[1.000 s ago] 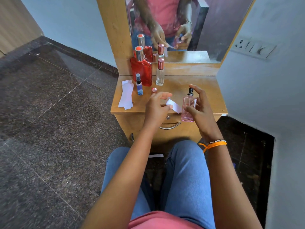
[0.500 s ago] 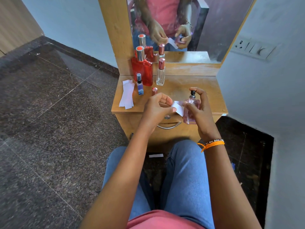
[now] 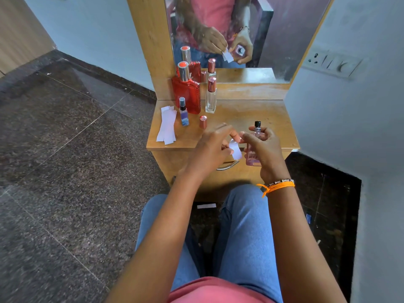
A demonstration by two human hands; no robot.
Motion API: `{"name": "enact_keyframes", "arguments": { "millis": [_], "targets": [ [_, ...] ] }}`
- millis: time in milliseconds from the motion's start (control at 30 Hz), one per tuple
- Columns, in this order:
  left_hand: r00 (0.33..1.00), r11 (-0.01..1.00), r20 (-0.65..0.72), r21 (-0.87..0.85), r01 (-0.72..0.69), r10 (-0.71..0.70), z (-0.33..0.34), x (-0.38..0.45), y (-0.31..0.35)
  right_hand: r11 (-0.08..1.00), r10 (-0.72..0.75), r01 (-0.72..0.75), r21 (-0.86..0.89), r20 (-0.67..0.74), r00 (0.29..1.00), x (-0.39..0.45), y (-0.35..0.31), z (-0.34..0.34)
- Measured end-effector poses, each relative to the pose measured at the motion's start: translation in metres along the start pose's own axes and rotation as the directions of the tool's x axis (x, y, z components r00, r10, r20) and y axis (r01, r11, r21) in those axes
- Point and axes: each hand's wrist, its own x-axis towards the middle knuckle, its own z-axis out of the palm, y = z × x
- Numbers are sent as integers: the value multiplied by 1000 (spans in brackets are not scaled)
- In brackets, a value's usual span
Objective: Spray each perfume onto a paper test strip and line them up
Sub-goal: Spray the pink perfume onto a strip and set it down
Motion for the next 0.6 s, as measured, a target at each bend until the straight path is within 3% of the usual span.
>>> {"name": "enact_keyframes", "arguments": {
  "millis": [100, 200, 400, 600],
  "targets": [
    [999, 999, 13, 31, -31, 31, 1, -2, 0, 1000, 15, -15, 26, 4, 1000, -2, -3, 3],
    [1000, 996, 8, -91, 6, -6, 0, -3, -4, 1000, -21, 21, 23, 2, 1000, -5, -4, 4],
    [946, 843, 99, -432, 321, -310, -2, -2, -6, 991, -130, 132, -16, 94, 987, -9, -9, 2],
    [900, 728, 74, -561, 394, -430, 3, -4, -9, 995, -96, 98, -6, 157, 983, -12, -9, 6]
  ]
}}
